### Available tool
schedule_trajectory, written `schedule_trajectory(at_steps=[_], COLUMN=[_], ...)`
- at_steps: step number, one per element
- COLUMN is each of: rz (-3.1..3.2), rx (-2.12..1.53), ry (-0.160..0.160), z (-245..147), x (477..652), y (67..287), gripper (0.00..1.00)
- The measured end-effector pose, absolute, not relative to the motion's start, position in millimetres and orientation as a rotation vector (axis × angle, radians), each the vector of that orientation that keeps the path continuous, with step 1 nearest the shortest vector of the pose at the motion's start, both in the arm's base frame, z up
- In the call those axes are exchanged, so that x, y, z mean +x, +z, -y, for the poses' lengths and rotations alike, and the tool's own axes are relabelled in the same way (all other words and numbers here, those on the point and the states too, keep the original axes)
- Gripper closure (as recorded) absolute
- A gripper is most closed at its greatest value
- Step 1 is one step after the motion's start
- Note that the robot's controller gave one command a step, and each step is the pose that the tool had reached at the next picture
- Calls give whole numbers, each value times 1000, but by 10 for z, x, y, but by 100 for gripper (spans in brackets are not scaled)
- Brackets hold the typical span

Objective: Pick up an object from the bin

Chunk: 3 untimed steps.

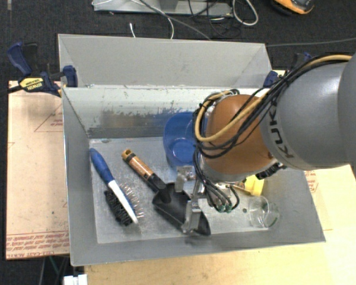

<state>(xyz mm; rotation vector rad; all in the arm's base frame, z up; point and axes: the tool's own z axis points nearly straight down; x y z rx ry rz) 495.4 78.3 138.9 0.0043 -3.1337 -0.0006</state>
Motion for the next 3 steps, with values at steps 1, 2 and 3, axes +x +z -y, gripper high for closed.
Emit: schedule_trajectory(at_steps=[1,2,3], rz=[3141,3117,3143], rx=[-2,-357,-117], ry=[-2,-3,-4], z=[-778,-801,-830], x=[4972,4946,4852], y=[1432,698,1376], gripper=[0,0,0])
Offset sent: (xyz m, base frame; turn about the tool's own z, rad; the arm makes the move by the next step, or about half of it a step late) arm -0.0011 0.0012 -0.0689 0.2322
